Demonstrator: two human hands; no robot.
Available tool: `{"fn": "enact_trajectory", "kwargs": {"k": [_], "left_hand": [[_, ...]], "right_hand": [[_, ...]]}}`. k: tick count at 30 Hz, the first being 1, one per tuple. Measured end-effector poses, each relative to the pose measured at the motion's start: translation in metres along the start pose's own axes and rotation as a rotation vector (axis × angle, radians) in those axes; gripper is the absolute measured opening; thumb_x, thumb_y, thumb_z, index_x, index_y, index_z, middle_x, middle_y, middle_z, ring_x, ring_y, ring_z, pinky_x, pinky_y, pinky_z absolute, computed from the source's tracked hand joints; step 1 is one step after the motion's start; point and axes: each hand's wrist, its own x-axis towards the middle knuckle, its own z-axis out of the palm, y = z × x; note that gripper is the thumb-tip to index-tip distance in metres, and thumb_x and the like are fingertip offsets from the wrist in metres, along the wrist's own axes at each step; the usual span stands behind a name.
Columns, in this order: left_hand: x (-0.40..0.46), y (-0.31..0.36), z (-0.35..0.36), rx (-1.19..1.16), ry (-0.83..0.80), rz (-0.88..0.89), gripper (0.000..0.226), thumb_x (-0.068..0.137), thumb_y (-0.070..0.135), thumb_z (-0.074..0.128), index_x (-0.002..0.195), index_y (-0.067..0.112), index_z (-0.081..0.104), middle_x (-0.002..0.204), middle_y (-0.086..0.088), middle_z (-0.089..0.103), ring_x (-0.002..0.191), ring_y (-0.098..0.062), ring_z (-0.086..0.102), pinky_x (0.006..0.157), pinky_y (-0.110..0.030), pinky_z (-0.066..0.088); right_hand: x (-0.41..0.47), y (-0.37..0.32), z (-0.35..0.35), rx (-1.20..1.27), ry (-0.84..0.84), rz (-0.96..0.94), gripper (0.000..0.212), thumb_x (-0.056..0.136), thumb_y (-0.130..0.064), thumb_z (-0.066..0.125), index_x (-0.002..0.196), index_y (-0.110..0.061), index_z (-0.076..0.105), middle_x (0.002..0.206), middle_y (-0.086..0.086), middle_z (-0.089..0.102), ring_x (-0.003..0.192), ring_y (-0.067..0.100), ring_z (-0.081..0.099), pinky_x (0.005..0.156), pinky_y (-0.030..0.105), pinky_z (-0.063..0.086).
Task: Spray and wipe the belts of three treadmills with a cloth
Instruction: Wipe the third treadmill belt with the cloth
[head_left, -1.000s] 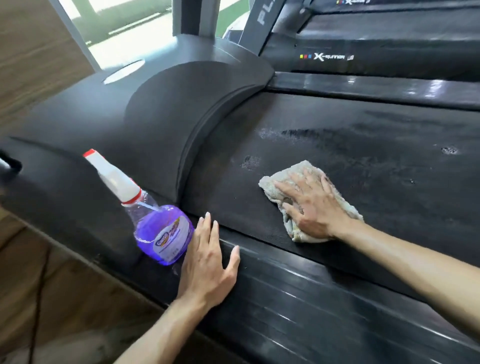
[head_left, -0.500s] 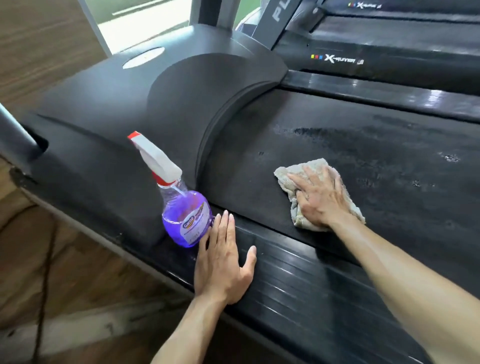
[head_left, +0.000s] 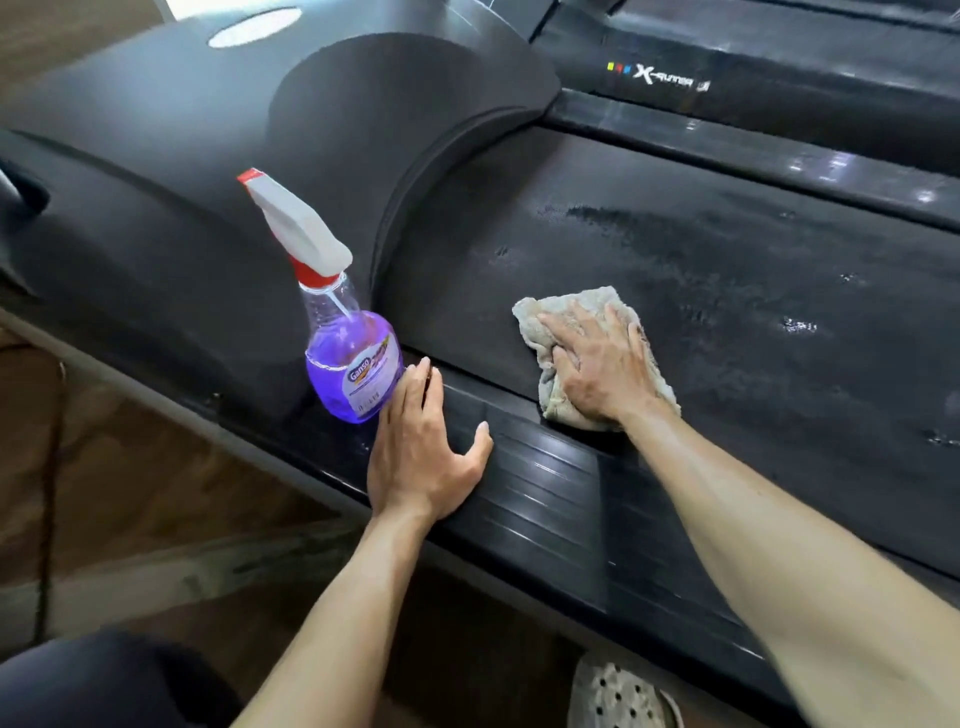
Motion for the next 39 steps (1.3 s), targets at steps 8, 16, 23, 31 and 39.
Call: {"fn": "enact_trajectory", "kwargs": {"k": [8,16,23,31,39], "left_hand": [[0.001,-0.002,0.003,-0.019,0.027,0.000,0.086,0.080,0.059,0.054,0.145,0.003,0.050,0.148,-0.009,0.048,0.142,-0.024,0.039,0.119,-0.037,0.033],[0.000,-0.001,0.003,-0.031,0.048,0.004,0.083,0.081,0.056,0.057,0.145,0.003,0.051,0.151,-0.010,0.047,0.143,-0.024,0.038,0.121,-0.035,0.031],[0.000,0.000,0.002,-0.028,0.050,0.004,0.082,0.080,0.054,0.058,0.143,0.003,0.053,0.152,-0.010,0.048,0.143,-0.024,0.038,0.121,-0.034,0.030],[0.000,0.000,0.000,-0.029,0.051,0.012,0.082,0.080,0.054,0.057,0.143,0.002,0.052,0.151,-0.010,0.047,0.143,-0.024,0.038,0.120,-0.036,0.032],[0.000,-0.002,0.002,-0.033,0.045,0.021,0.081,0.080,0.053,0.057,0.143,0.001,0.052,0.150,-0.011,0.048,0.143,-0.025,0.038,0.120,-0.037,0.032]], "right_hand": [[0.028,-0.019,0.004,-0.090,-0.036,0.020,0.055,0.104,-0.042,0.036,0.157,-0.054,0.025,0.173,-0.004,0.011,0.158,0.038,0.000,0.123,0.066,0.000],[-0.014,0.013,-0.003,-0.023,-0.098,-0.152,0.073,0.083,-0.044,0.020,0.154,-0.052,0.036,0.172,-0.009,0.016,0.159,0.032,0.004,0.126,0.057,0.004],[0.042,-0.038,0.003,-0.066,-0.067,-0.075,0.053,0.101,-0.034,0.035,0.150,-0.055,0.037,0.169,-0.008,0.019,0.156,0.033,0.007,0.123,0.061,0.003],[0.020,0.008,0.001,-0.050,-0.102,-0.130,0.064,0.090,-0.047,0.020,0.152,-0.054,0.037,0.171,-0.013,0.015,0.160,0.028,0.004,0.127,0.055,0.003],[0.014,-0.032,0.008,-0.019,-0.124,-0.222,0.060,0.095,-0.041,0.028,0.152,-0.055,0.035,0.172,-0.011,0.010,0.160,0.026,0.000,0.127,0.054,-0.004]]}}
